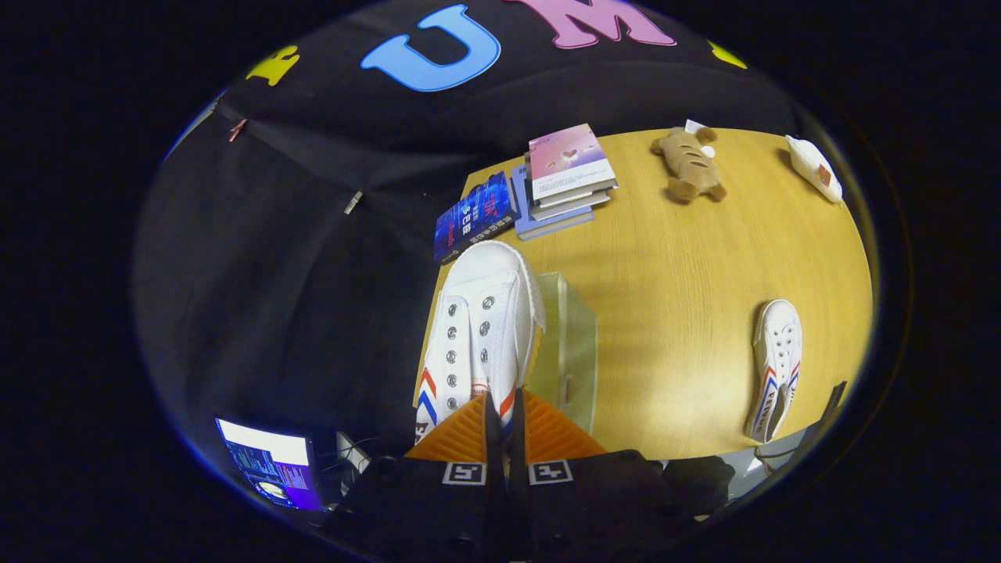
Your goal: Open the storage box then place both shoes into the box .Put the left shoe in first, then the right shoe, with the right side of both shoes facing outward in a uniform manner.
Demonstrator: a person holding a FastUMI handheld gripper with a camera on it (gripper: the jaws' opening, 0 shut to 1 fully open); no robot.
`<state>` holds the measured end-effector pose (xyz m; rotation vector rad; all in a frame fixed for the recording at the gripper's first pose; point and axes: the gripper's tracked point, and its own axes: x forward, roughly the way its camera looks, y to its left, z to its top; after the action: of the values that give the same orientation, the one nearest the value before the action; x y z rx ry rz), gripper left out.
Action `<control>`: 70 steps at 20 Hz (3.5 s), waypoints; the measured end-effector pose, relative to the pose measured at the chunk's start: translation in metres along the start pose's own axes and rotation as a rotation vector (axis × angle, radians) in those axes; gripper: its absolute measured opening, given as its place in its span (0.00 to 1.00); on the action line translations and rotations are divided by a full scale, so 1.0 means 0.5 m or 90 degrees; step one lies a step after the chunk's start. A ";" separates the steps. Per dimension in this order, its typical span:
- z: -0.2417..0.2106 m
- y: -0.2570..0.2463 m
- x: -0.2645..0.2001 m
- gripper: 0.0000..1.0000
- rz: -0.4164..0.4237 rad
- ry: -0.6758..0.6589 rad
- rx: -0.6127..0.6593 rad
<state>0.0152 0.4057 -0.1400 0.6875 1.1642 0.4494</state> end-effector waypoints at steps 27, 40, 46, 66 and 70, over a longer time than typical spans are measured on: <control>-0.171 -0.024 0.390 0.19 -0.157 0.173 -0.024; -0.101 0.048 0.183 0.80 0.012 0.111 -0.064; -0.021 -0.017 -0.018 0.84 0.067 0.035 -0.118; -0.084 -0.842 -0.119 0.85 -0.270 0.088 0.038; -0.085 -0.837 -0.063 0.85 -0.246 0.110 0.028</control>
<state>-0.0459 0.0966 -0.4204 0.4515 1.4374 0.1591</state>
